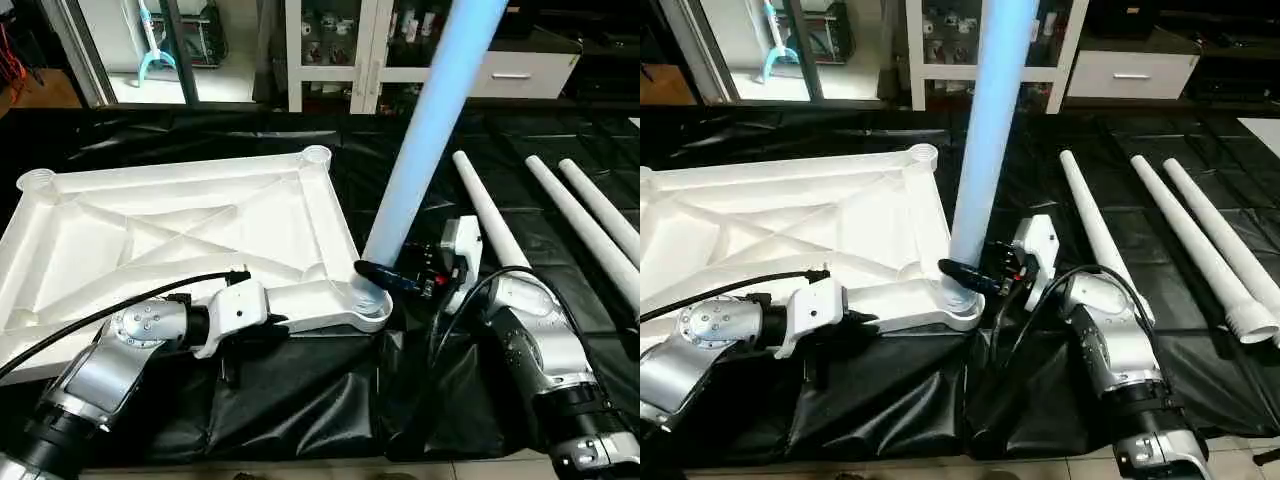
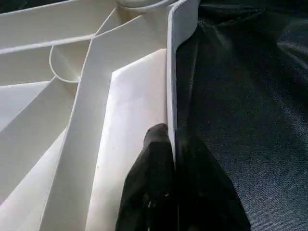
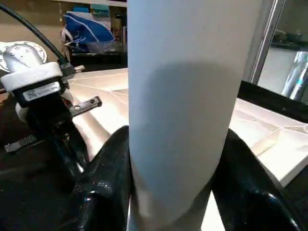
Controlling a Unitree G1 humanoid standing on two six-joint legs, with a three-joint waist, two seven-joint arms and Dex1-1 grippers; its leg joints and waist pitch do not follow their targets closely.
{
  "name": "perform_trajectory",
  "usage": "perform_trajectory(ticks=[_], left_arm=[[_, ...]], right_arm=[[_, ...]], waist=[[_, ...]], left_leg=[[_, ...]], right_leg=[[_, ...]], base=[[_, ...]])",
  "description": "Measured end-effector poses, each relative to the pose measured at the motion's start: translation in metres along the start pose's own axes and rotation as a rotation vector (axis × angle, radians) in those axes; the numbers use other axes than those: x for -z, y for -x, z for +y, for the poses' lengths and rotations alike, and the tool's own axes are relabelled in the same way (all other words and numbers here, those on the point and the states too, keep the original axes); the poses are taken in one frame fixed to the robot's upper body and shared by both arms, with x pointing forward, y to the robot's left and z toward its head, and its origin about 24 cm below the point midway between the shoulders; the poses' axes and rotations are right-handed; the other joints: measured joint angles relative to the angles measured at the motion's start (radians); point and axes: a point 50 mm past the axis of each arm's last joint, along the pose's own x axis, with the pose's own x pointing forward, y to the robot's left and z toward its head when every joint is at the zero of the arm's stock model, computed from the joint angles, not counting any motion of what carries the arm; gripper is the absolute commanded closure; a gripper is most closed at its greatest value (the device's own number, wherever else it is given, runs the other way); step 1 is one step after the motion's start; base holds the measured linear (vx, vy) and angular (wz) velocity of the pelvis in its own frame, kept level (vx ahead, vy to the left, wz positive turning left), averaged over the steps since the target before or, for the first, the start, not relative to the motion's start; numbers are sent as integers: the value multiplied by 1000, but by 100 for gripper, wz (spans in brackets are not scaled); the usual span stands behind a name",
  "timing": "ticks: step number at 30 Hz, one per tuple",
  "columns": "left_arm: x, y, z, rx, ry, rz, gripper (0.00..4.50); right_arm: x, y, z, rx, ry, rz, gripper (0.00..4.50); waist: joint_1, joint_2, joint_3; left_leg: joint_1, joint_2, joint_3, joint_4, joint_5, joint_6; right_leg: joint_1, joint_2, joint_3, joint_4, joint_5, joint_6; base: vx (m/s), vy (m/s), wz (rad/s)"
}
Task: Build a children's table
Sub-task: Insert table leg to table base
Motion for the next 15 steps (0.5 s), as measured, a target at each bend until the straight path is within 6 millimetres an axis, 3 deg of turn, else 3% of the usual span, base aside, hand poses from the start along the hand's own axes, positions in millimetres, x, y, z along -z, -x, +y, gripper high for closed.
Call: perform_trajectory(ticks=[15], left_arm=[[2, -1, -1, 2, -8, 4, 440]], right_arm=[[5, 12, 1, -30, -68, 34, 266]], waist=[[1, -5, -3]], left_leg=[[7, 0, 3, -7, 0, -1]], right_leg=[[5, -1, 1, -3, 0, 0]], base=[[0, 0, 0]])
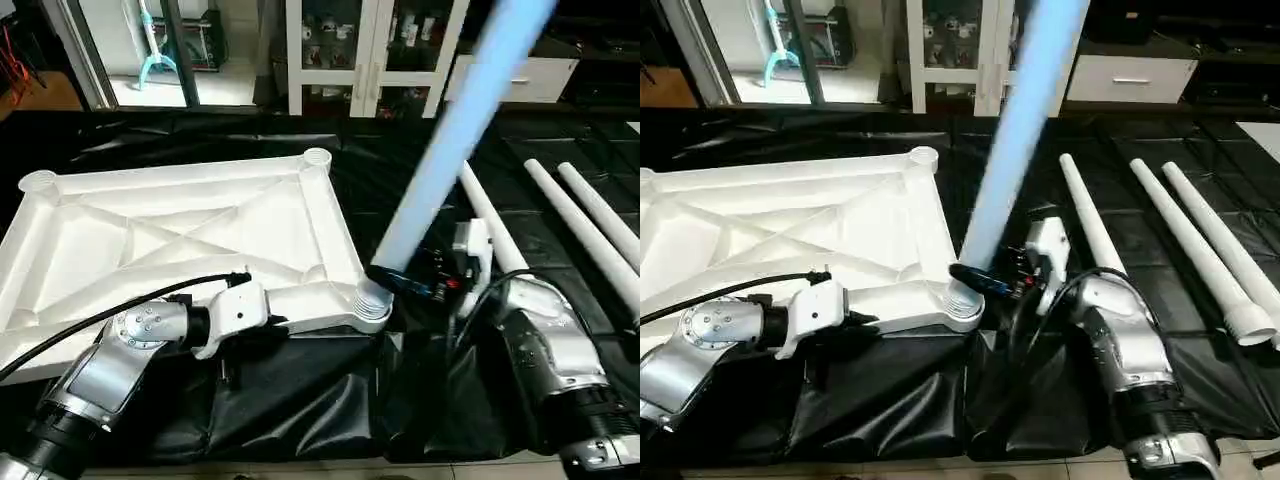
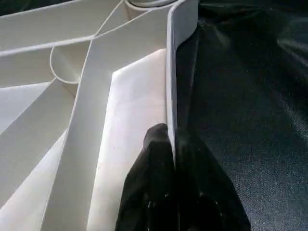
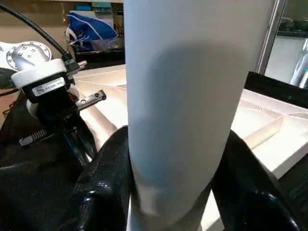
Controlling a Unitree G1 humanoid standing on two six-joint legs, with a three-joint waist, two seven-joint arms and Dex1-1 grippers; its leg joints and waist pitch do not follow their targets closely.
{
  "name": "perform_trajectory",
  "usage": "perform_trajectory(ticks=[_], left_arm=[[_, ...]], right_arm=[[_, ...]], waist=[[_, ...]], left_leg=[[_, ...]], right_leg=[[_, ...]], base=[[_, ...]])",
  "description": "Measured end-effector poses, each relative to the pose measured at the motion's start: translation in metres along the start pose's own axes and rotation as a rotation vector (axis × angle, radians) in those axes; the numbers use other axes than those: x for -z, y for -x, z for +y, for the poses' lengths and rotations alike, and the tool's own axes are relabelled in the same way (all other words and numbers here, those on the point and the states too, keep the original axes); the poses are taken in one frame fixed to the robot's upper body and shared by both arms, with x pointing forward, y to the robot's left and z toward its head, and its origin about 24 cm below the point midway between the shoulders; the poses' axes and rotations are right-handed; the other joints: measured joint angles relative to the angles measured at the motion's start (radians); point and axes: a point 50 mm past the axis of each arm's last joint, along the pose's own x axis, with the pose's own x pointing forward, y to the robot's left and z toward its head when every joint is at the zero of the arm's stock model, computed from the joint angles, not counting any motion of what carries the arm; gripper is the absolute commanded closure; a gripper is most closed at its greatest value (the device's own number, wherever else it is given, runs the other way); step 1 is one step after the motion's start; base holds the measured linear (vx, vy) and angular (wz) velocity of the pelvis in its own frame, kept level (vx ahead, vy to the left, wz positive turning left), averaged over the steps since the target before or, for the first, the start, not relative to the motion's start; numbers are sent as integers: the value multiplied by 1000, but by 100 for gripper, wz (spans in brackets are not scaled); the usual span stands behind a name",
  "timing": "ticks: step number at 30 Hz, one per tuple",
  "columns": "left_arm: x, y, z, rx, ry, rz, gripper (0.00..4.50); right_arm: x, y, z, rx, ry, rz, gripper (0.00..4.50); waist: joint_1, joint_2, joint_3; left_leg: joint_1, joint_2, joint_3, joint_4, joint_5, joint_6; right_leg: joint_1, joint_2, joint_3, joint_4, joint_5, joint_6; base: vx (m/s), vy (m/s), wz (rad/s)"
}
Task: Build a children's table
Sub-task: Insert table leg to table base
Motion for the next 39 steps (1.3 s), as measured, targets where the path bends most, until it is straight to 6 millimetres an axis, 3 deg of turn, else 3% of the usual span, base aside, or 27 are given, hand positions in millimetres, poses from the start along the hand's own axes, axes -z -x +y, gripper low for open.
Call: perform_trajectory(ticks=[5, 21, 39], left_arm=[[0, 0, -1, 7, -5, 0, 440], [3, 0, 0, 2, -1, 14, 440], [3, -1, 1, 7, -4, 18, 440]], right_arm=[[1, 1, 0, -1, -2, 6, 266], [15, -4, 5, 74, -21, -36, 266], [18, -4, 8, 101, -12, -63, 266]], waist=[[2, -2, -2], [-4, -15, -11], [-2, -16, -15]], left_leg=[[3, 0, 11, -11, 0, 0], [5, 0, 11, -13, 0, -1], [5, 0, 13, -29, 0, -1]], right_leg=[[0, -5, 0, -4, 0, 0], [-7, -5, 0, -6, -1, 1], [-8, -5, 0, -17, -1, 1]], base=[[0, 0, 0], [0, 0, 0], [0, 0, 0]])
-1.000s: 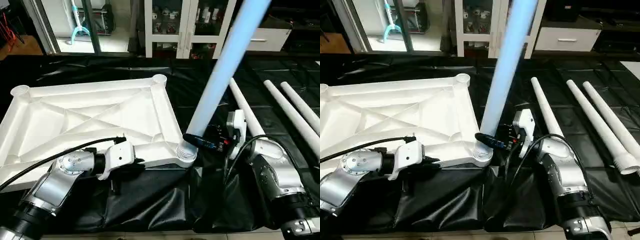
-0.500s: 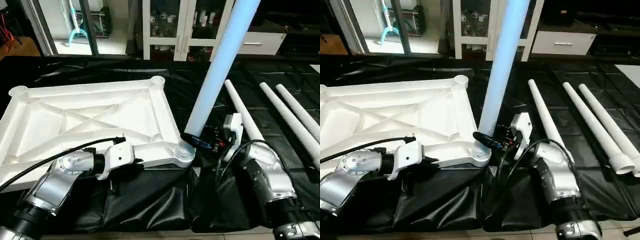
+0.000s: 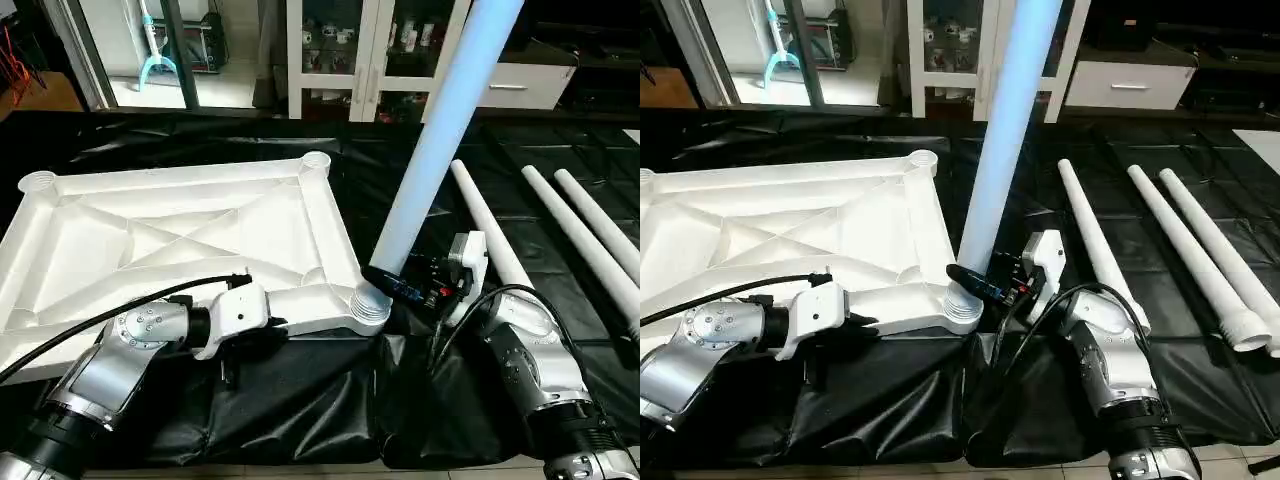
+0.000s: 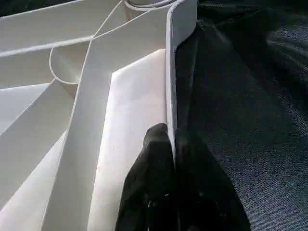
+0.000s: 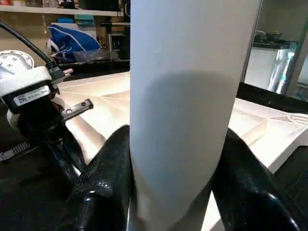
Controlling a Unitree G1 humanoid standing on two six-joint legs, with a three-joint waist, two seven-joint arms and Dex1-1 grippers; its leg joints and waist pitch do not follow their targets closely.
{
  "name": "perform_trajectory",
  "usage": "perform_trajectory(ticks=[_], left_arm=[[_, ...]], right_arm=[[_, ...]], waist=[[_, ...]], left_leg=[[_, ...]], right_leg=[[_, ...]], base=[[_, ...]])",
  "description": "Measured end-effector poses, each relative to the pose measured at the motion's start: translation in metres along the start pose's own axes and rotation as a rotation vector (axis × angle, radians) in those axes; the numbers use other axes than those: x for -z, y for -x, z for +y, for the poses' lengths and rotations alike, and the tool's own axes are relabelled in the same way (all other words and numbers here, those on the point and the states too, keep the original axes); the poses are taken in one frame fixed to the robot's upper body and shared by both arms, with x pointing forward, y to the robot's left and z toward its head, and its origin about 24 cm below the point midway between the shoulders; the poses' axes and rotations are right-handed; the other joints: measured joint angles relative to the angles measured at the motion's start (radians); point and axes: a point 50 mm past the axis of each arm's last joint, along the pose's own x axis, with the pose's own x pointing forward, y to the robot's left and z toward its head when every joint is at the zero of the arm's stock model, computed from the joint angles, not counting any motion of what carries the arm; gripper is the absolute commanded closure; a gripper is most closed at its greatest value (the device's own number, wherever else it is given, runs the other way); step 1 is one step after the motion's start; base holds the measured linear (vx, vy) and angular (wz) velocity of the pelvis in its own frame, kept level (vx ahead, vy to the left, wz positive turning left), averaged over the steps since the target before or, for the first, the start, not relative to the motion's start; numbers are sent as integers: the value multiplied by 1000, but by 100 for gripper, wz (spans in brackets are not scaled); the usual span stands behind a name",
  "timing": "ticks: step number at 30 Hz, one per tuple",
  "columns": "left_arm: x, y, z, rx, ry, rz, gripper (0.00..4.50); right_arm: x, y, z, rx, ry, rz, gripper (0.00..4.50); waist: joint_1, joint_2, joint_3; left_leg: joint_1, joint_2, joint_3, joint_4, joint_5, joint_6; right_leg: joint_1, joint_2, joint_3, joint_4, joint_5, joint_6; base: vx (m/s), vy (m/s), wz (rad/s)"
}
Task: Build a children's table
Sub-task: Insert table leg to table base
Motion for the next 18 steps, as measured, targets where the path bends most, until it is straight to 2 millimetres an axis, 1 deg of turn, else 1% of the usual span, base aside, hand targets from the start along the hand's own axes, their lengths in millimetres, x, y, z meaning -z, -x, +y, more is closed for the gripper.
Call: perform_trajectory(ticks=[10, 13, 18], left_arm=[[0, 1, 1, -11, 4, -2, 440], [0, 1, 2, -24, 7, -1, 440], [-2, -4, 3, -47, 28, -5, 440]], right_arm=[[0, -5, 0, 40, 3, -24, 266], [1, -10, -1, 96, -2, -39, 266], [1, -18, -3, 174, -7, -47, 266]], waist=[[-4, -1, 1], [-8, 0, 2], [-20, 2, 2]], left_leg=[[0, 0, 0, -2, 0, 0], [0, 0, 0, -3, 0, -1], [0, 0, 0, -3, -1, -2]], right_leg=[[-2, 0, 0, 0, -4, 6], [-2, 0, 0, 0, -4, 6], [-3, 0, 0, -1, -4, 7]], base=[[0, 0, 0], [0, 0, 0], [0, 0, 0]])
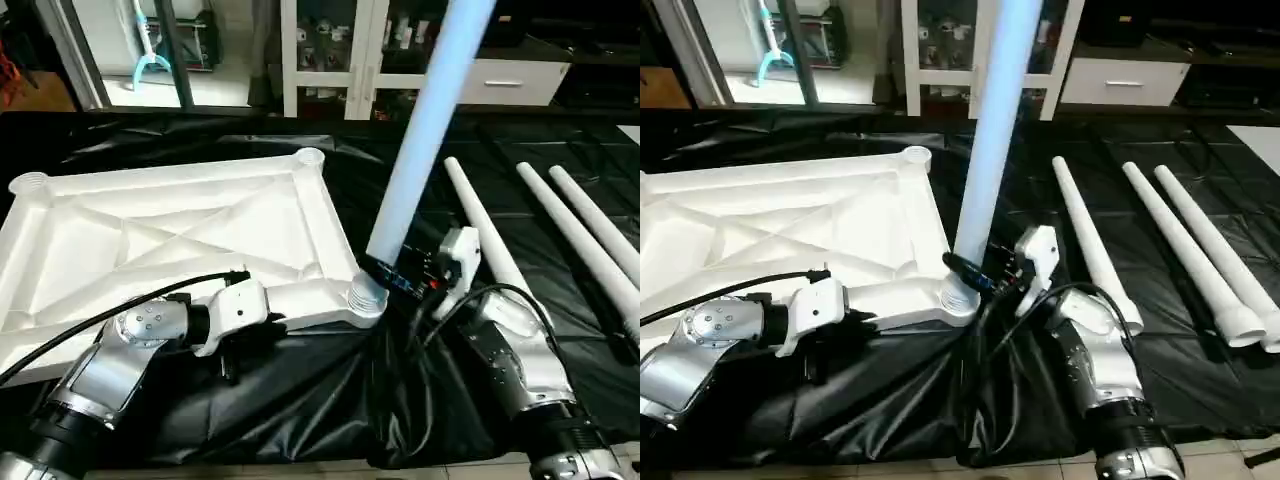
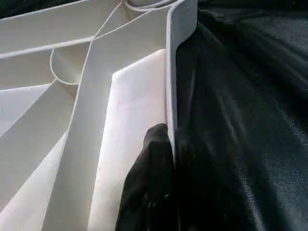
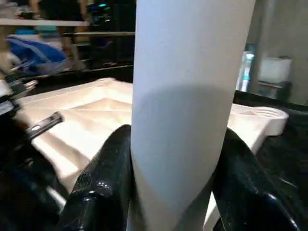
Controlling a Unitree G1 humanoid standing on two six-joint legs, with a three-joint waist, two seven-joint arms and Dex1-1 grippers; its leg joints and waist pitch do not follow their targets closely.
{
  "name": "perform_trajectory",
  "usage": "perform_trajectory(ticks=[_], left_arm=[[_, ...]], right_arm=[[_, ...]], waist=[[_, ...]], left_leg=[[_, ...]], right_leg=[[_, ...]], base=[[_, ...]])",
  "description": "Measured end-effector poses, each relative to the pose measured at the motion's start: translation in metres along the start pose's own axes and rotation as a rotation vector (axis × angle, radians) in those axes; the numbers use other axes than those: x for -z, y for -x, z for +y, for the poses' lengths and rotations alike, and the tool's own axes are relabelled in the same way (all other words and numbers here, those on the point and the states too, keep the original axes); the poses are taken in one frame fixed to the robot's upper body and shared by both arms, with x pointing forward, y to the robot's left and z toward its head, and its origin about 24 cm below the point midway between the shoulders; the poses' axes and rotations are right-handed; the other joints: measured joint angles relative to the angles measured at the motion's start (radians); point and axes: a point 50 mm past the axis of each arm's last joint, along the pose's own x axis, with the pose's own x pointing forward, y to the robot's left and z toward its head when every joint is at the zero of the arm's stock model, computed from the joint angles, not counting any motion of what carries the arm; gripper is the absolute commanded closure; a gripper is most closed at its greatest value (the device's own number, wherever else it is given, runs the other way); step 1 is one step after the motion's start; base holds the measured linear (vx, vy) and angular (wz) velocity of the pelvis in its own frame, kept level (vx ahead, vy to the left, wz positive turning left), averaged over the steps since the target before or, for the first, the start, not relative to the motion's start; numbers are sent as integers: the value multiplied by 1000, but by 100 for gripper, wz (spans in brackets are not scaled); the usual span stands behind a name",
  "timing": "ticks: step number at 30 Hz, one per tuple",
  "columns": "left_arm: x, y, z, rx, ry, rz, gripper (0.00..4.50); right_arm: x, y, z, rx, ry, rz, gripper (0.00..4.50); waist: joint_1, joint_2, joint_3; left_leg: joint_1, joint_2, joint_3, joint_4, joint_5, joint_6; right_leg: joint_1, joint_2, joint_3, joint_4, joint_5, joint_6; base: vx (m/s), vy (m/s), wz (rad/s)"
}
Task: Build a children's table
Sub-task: Insert table leg to table base
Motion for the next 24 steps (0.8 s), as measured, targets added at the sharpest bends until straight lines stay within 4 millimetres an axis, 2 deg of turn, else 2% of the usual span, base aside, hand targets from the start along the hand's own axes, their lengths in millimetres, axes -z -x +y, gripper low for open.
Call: perform_trajectory(ticks=[14, 24], left_arm=[[-13, -20, 5, -101, 15, -3, 440], [-15, -22, 7, -118, 14, 6, 440]], right_arm=[[0, -6, -3, 188, 93, -14, 266], [0, -8, -4, 228, 112, -19, 266]], waist=[[-1, 9, 0], [-2, 7, 2]], left_leg=[[-2, 0, 1, -4, 1, -1], [-2, 0, 2, -5, 1, -1]], right_leg=[[2, 0, 0, -9, 2, -4], [2, 0, 0, -13, 3, -4]], base=[[0, 0, 0], [0, 0, 0]])
